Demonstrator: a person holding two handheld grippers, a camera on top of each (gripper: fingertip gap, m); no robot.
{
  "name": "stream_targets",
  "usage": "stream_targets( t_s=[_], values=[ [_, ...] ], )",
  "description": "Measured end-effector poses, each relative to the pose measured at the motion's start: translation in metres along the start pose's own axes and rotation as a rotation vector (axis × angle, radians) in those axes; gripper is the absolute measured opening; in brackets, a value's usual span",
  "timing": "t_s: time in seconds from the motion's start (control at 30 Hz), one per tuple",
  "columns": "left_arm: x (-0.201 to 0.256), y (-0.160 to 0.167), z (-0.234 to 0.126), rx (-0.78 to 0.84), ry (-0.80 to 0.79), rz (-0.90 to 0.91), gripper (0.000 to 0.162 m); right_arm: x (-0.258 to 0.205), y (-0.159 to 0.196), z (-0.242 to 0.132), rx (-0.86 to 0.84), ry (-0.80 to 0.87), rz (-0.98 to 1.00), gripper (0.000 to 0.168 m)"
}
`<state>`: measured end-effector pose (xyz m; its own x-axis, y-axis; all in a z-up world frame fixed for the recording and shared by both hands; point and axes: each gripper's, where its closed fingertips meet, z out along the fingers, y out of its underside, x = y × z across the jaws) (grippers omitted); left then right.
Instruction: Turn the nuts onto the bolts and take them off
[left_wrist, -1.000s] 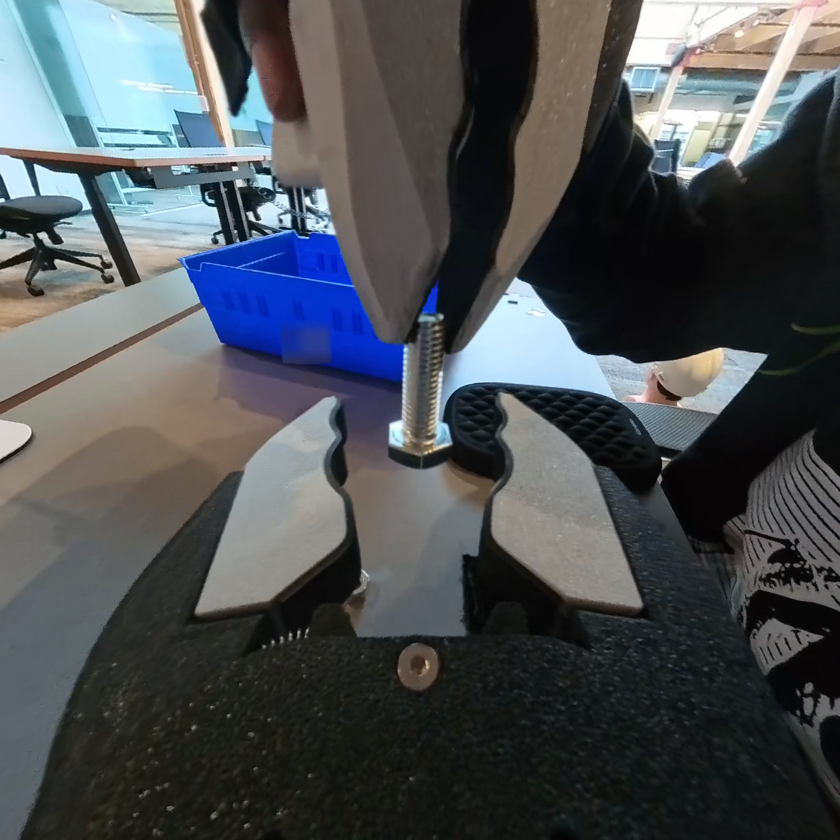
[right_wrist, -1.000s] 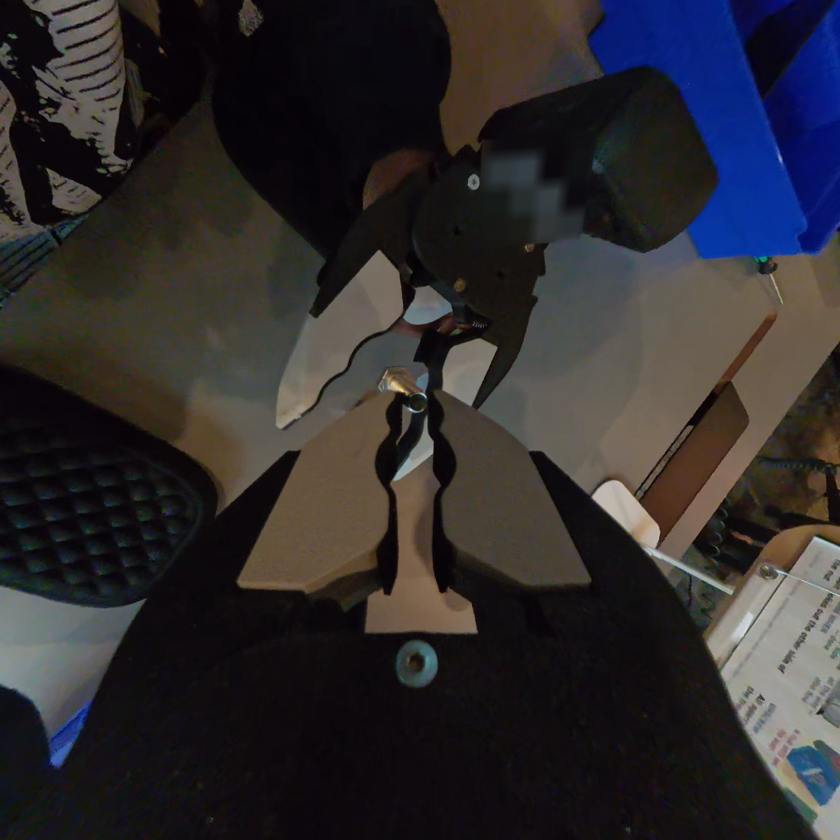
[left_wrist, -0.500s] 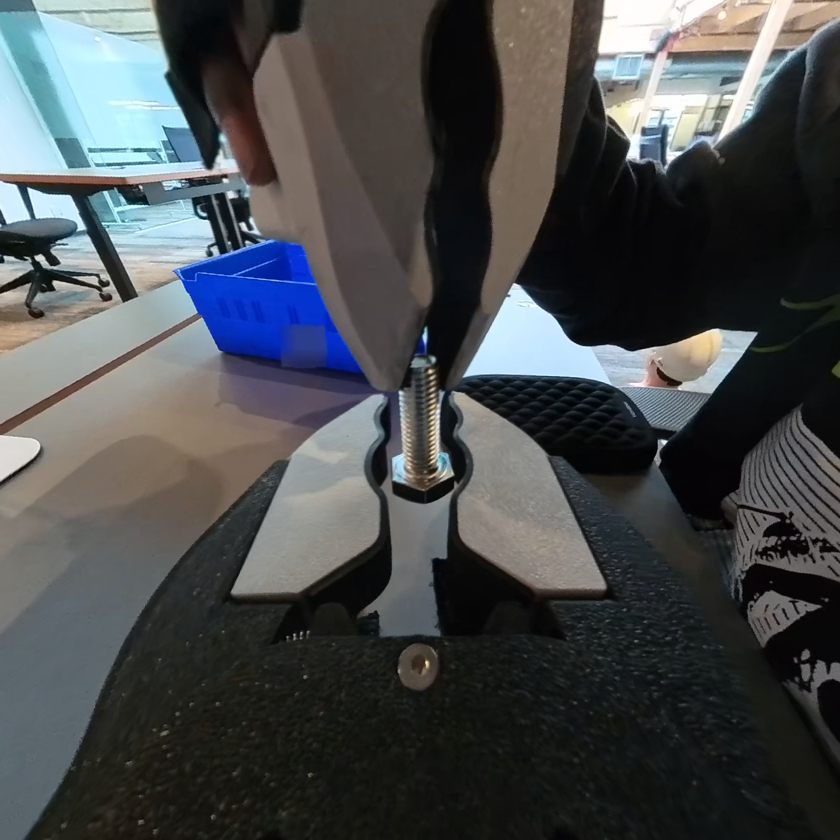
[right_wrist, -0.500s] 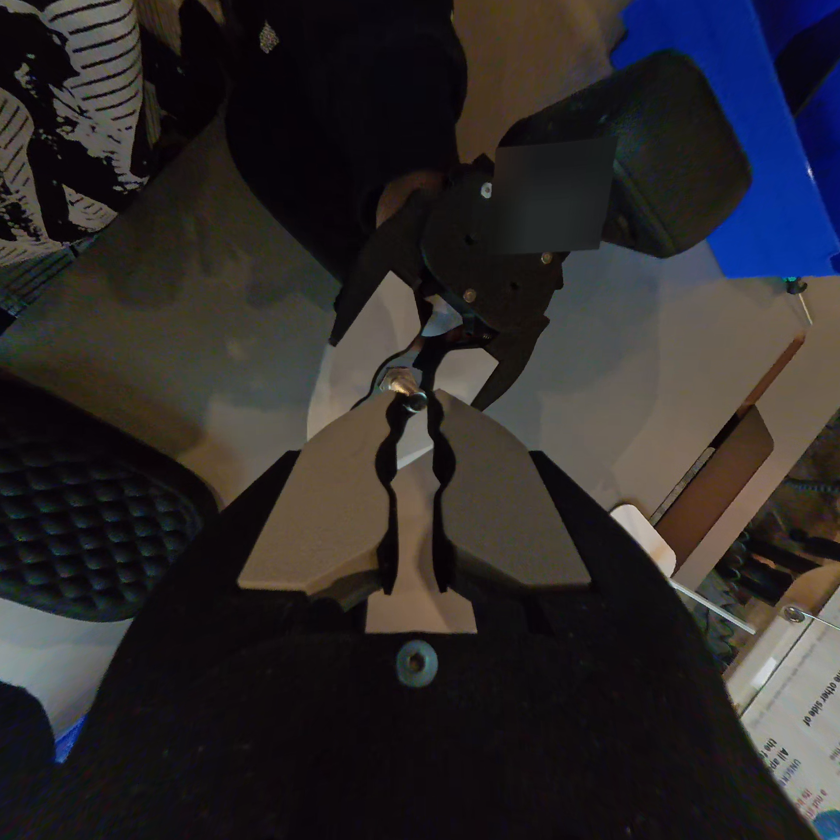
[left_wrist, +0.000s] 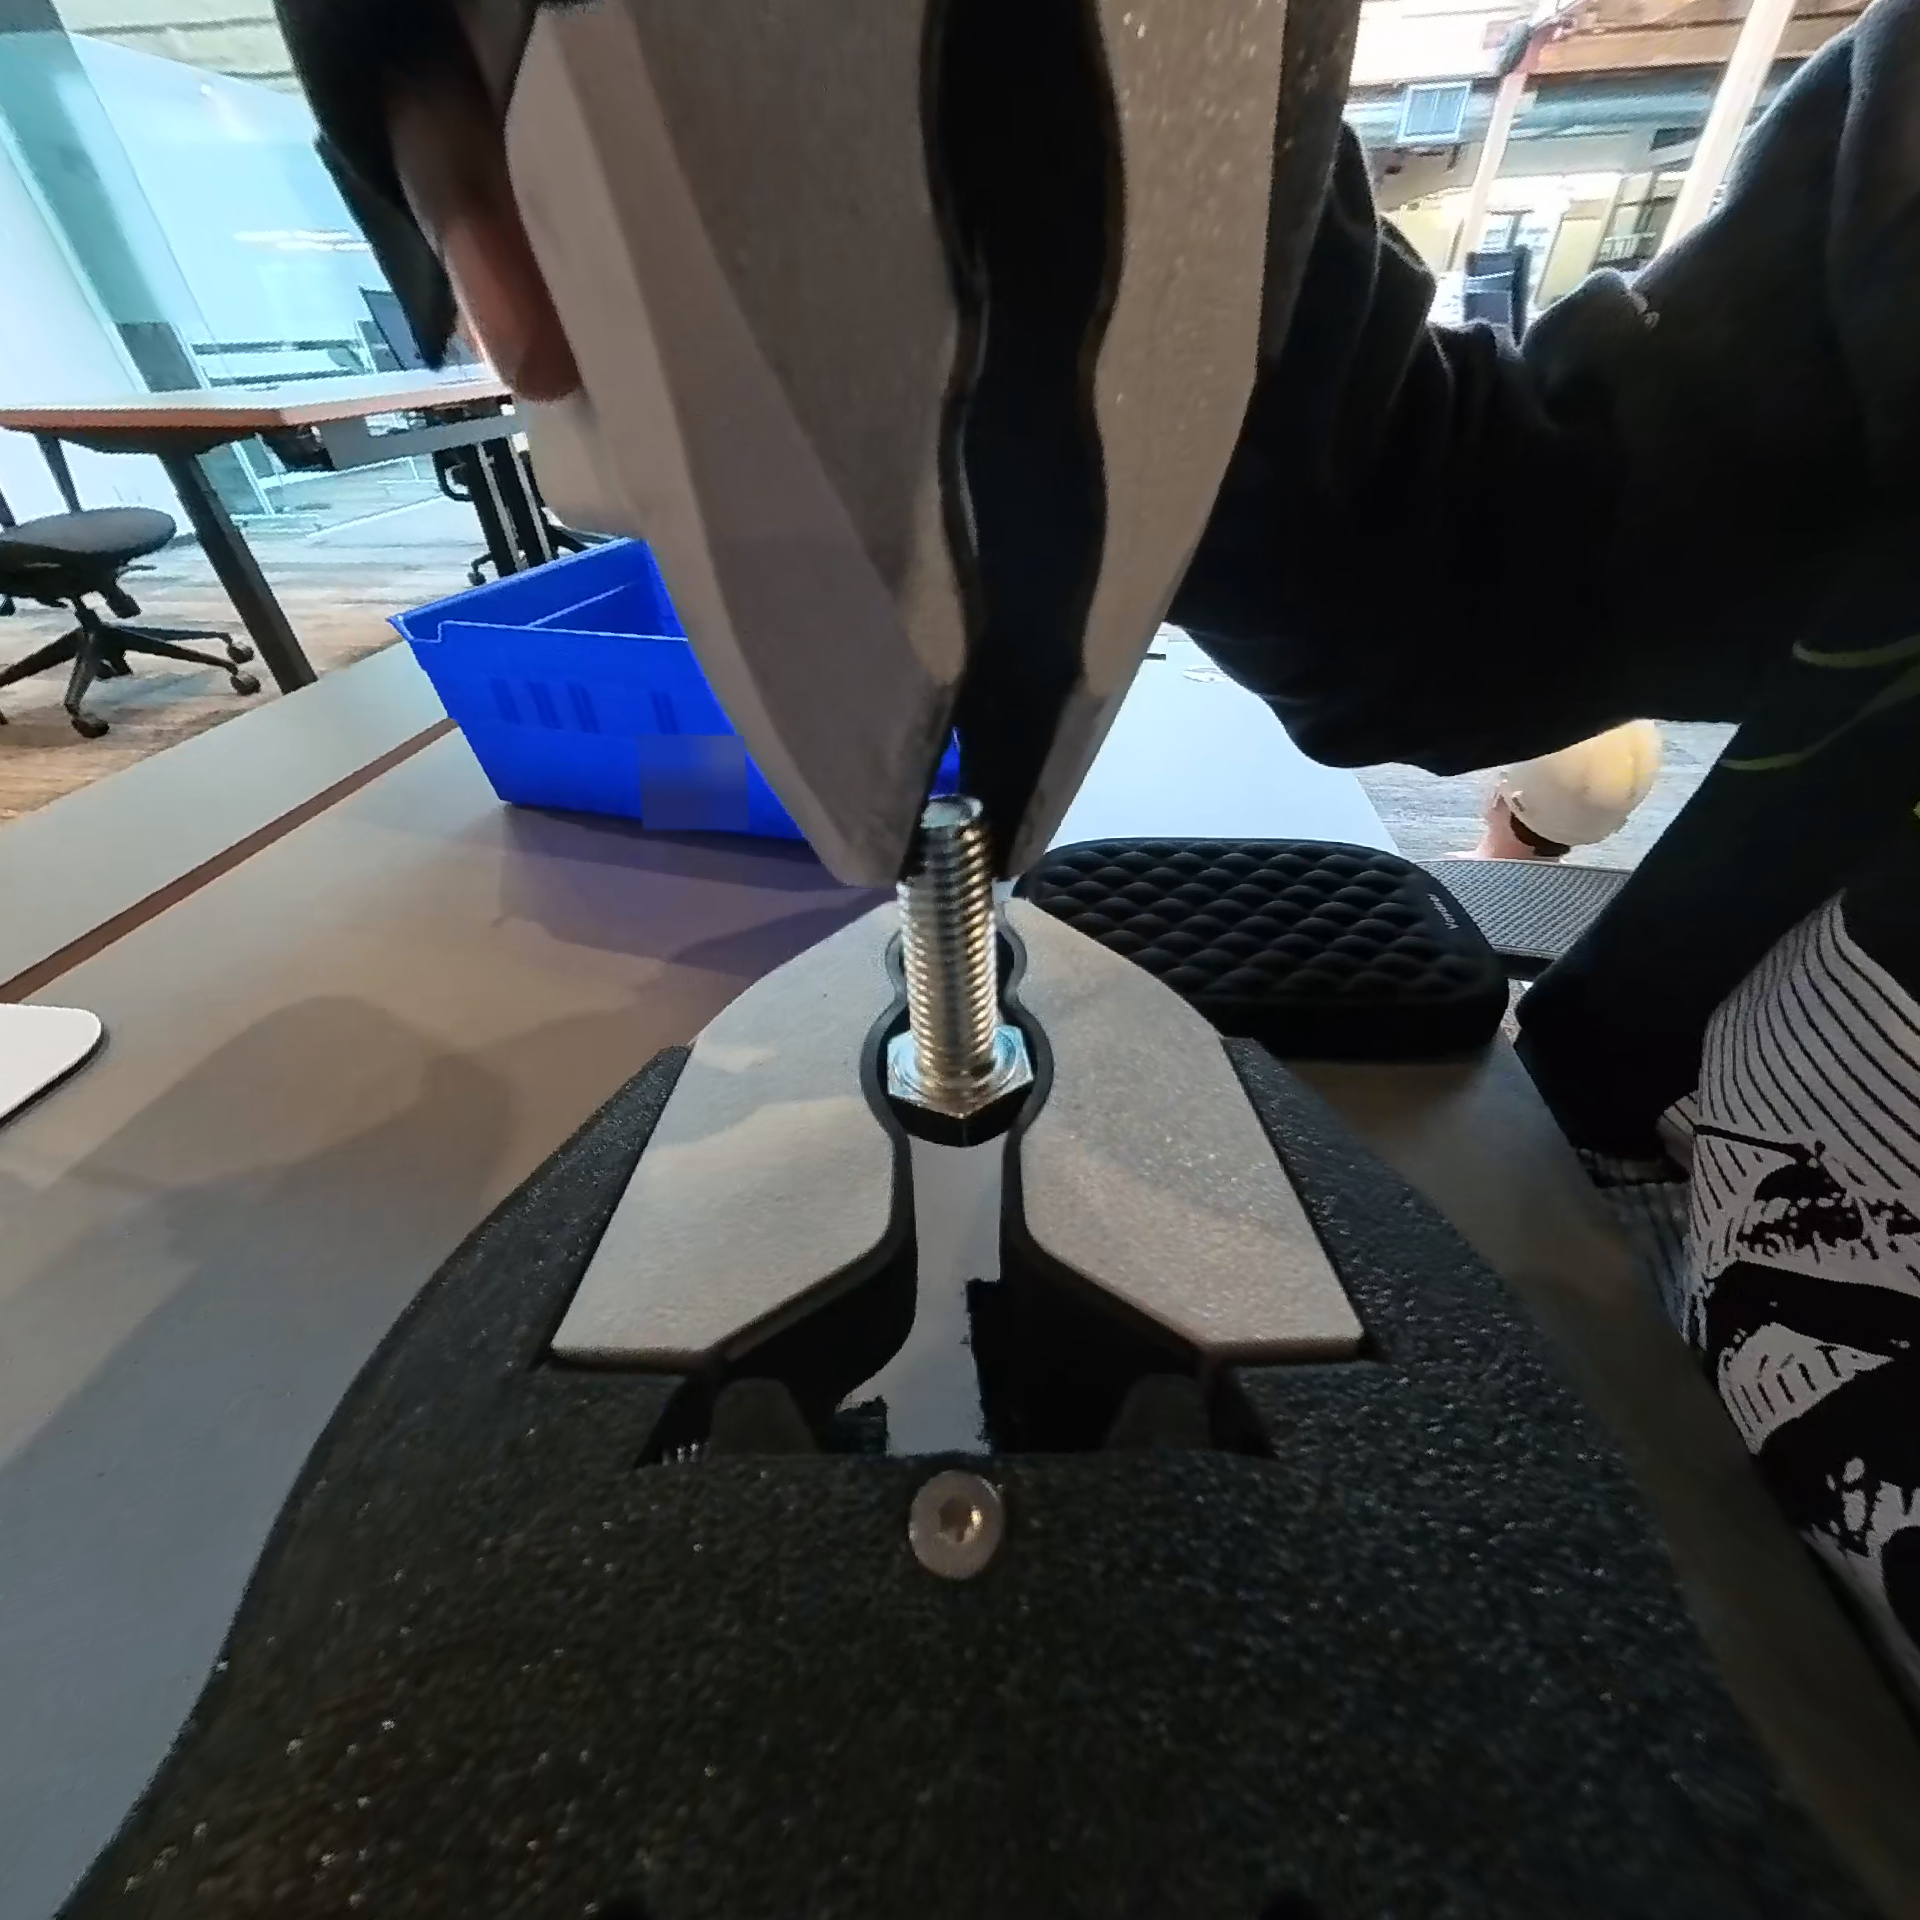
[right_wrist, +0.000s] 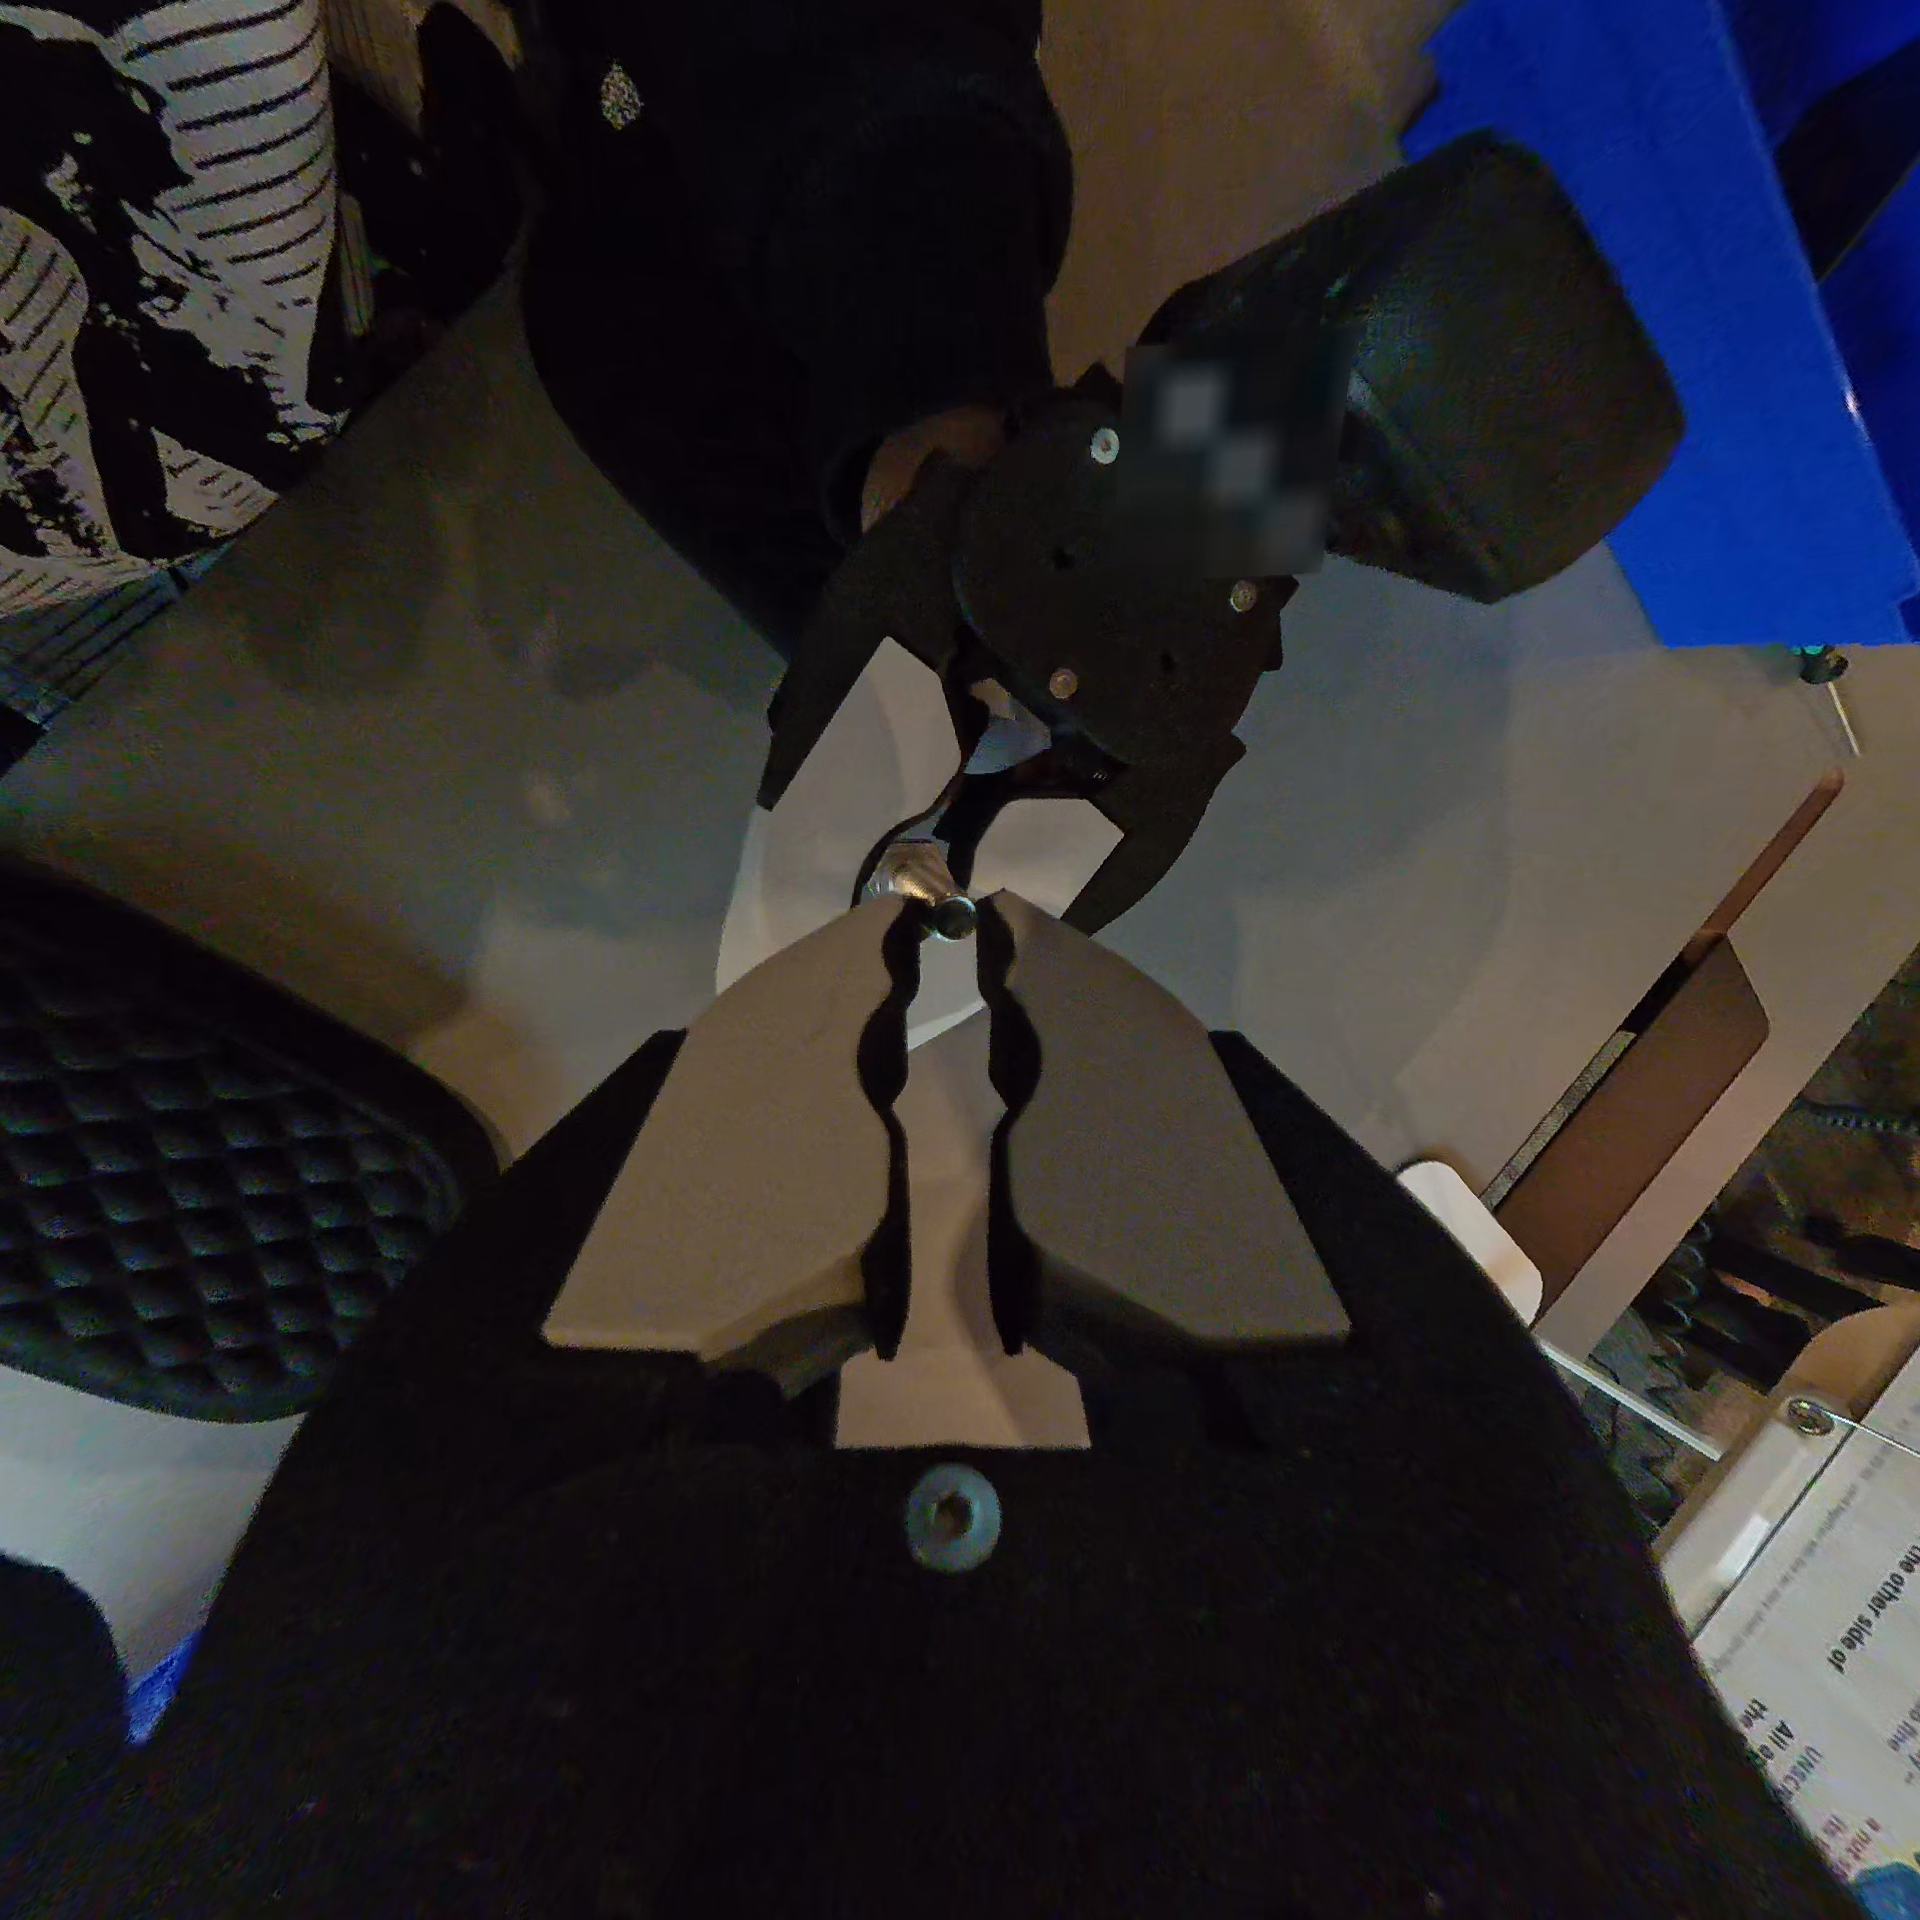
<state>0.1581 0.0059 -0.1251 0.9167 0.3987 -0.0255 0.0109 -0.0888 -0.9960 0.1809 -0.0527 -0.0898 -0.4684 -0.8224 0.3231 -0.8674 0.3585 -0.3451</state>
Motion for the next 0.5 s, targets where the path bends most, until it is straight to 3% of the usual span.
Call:
stream_targets(
  t_s=[0.33,0.5],
  values=[
    [-0.003,0.005,-0.004,-0.029,-0.023,-0.006,0.011,0.001,-0.001,0.003,-0.003,0.01,0.022,0.011],
    [-0.001,0.017,-0.018,-0.048,-0.042,-0.026,0.011,0.002,0.005,-0.007,0.031,0.03,0.081,0.023]
  ],
)
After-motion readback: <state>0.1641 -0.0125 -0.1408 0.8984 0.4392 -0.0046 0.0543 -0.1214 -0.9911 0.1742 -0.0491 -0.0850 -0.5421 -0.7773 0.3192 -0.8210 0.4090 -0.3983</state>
